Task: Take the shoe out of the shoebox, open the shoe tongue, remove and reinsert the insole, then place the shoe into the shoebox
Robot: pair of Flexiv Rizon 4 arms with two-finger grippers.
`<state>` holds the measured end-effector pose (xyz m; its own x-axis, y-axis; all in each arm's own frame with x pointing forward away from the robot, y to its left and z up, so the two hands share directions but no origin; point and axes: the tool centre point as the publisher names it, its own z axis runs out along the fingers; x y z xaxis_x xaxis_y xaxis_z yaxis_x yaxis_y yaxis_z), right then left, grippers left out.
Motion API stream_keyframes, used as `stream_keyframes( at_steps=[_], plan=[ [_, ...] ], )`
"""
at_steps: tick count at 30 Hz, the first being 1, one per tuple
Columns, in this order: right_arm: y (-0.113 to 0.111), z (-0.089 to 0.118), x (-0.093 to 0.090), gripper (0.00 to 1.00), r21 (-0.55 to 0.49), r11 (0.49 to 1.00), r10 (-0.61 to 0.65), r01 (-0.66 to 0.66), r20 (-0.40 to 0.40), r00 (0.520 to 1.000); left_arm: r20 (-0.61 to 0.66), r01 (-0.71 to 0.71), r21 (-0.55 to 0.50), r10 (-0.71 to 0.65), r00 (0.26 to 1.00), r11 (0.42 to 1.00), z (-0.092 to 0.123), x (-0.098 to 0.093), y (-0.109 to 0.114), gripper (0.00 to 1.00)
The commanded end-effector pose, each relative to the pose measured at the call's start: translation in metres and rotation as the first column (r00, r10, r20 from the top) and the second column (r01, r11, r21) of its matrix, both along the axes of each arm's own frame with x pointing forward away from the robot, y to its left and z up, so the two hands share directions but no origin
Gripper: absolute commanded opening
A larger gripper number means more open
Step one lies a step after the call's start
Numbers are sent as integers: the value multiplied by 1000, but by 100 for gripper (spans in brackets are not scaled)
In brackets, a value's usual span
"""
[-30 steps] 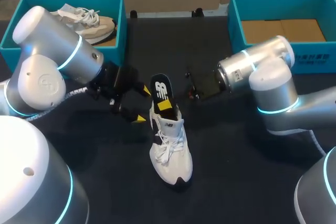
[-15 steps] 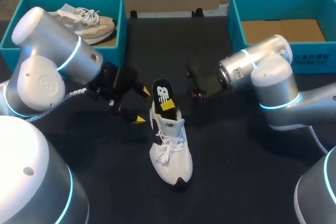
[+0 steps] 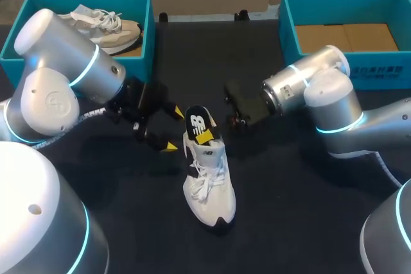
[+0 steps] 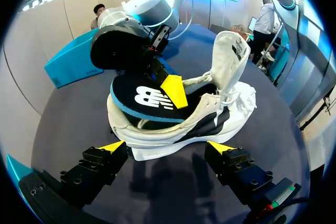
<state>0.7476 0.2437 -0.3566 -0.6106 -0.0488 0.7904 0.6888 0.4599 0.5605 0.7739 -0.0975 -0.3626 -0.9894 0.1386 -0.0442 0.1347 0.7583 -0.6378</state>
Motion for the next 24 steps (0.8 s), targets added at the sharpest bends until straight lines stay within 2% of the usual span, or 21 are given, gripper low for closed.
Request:
stream_keyframes(
  at_steps=[1,8,16,18,20,24],
  plan=[
    [3,6,3,25,-20,1000,-14,15,33,999,0,6,-1,-6,1000,1000,0,2,-1,100],
    [3,20,16,25,-32,999,-30,34,106,994,-1,5,-1,-5,1000,1000,0,2,-1,100],
    [8,23,32,24,-38,999,-1,6,136,991,-2,5,-3,-5,1000,1000,-1,2,-1,100],
    [6,21,33,18,-41,999,3,2,132,991,-1,2,-3,-2,1000,1000,-1,2,0,100],
    [4,18,33,0,-46,999,7,-1,122,992,-2,-1,-2,1,1000,1000,-2,1,1,100],
    [3,16,32,0,-68,998,16,-10,98,995,-6,-5,-1,5,1000,1000,-3,0,1,100]
  ],
)
